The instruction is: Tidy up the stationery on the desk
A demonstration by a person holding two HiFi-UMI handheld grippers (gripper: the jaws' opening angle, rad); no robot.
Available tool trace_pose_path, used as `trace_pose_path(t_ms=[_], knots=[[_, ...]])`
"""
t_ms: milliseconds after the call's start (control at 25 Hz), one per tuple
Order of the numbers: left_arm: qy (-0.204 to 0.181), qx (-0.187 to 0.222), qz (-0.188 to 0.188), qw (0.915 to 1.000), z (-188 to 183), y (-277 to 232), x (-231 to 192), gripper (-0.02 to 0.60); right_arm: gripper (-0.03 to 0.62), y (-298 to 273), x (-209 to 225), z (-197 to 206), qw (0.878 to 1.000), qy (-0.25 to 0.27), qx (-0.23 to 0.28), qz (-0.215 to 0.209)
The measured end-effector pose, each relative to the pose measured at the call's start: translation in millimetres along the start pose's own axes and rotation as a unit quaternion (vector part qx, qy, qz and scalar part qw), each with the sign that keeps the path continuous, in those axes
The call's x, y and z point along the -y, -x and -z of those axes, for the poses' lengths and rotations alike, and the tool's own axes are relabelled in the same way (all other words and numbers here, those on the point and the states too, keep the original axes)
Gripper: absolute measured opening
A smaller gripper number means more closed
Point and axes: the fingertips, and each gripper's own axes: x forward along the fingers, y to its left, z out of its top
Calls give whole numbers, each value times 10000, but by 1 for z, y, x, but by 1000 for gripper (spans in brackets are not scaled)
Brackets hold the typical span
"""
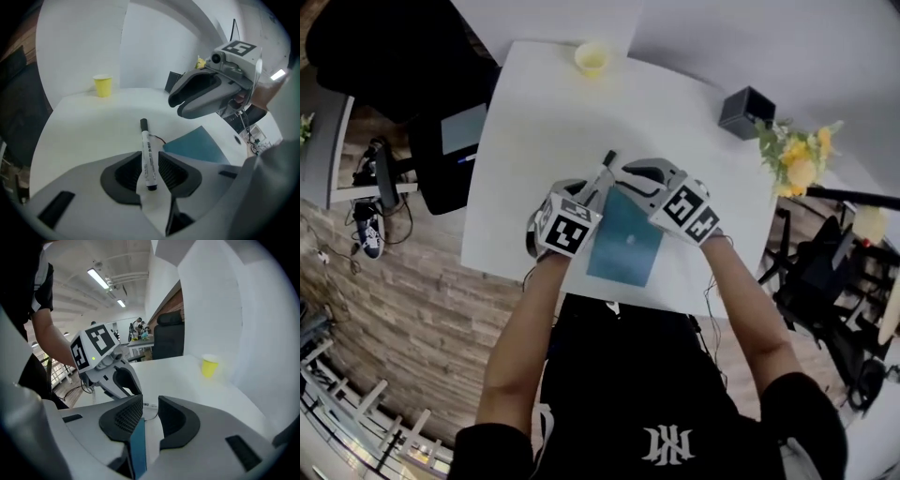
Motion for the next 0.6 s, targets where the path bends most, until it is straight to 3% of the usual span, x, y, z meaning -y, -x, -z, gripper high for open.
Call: trace_pose_path(t_ms=[280,600], knots=[[-45,-221,-229,9995,6,-14,-4,110,121,-19,13,24,9994,-176,-252,-170],[-72,-338,-236,9991,6,-20,-7,69,121,-9,24,34,9985,-532,-93,-30]])
